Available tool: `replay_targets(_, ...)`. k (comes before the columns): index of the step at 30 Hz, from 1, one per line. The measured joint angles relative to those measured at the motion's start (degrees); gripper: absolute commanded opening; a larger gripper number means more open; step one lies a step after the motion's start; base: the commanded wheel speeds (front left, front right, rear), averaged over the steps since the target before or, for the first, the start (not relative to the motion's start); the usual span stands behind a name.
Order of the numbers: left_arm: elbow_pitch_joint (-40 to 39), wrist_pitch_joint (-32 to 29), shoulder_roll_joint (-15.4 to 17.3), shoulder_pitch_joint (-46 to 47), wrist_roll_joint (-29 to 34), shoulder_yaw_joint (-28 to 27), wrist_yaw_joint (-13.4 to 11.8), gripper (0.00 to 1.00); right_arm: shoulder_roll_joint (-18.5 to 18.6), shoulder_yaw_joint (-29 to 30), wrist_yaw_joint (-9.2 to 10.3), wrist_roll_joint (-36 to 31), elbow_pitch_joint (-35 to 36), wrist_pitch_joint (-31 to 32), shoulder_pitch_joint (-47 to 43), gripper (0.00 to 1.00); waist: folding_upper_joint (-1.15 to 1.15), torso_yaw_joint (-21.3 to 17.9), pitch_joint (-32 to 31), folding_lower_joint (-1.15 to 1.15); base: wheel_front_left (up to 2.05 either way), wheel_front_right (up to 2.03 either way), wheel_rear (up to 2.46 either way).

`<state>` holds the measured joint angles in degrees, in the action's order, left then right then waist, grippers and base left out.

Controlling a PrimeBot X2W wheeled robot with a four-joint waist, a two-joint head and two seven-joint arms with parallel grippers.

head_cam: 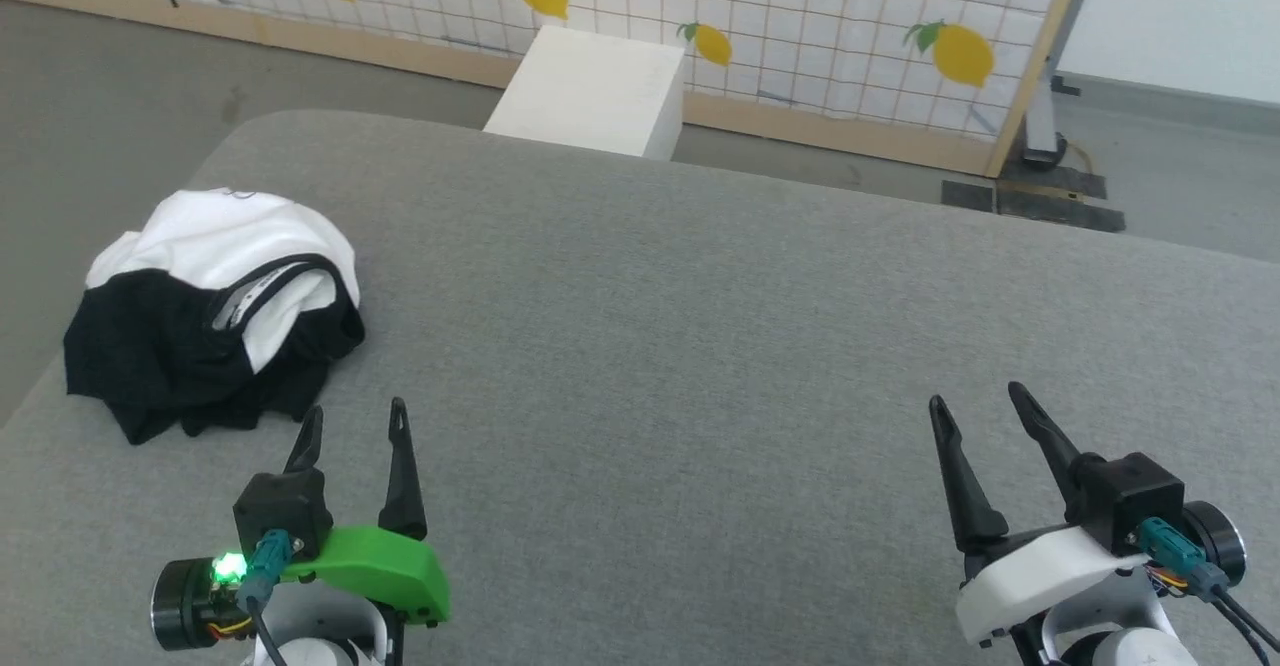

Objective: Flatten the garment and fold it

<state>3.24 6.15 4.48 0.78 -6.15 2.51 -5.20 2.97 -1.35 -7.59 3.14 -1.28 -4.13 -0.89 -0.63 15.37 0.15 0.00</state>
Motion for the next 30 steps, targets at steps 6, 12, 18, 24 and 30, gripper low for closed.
replay_targets(6, 0.26, 0.58, 0.44, -0.11, -0.52, -0.05, -0.77, 1.00, 0.00, -0.81, 0.00, 0.05, -0.13, -0.20, 0.05, 1.00, 0.00, 1.43, 0.11, 0.00, 0.00, 0.00, 0.00)
replay_targets(12, 0.70, 1.27, 0.62, -0.15, -2.19, -0.11, -1.24, 1.00, 0.00, -1.32, 0.00, 0.49, -0.15, -0.65, 0.21, 1.00, 0.00, 2.91, 0.17, 0.00, 0.00, 0.00, 0.00)
replay_targets(18, 0.88, 2.04, 0.89, -0.23, -2.65, 0.01, -1.44, 1.00, 0.00, -1.34, 0.00, 0.65, -0.15, -0.98, 0.23, 1.00, 0.00, 4.68, 0.17, 0.00, 0.00, 0.00, 0.00)
replay_targets(24, 1.27, 2.60, 1.13, -0.79, -3.12, -0.16, -1.49, 1.00, 0.00, -1.35, 0.00, 0.97, -0.14, -1.44, 0.24, 1.00, 0.00, 6.52, 0.15, 0.00, 0.00, 0.00, 0.00)
replay_targets(30, 1.44, 3.33, 1.20, -0.89, -3.54, -0.19, -1.97, 1.00, 0.00, -1.36, 0.00, 0.99, -0.13, -1.79, 0.24, 1.00, 0.00, 8.46, 0.18, 0.00, 0.00, 0.00, 0.00)
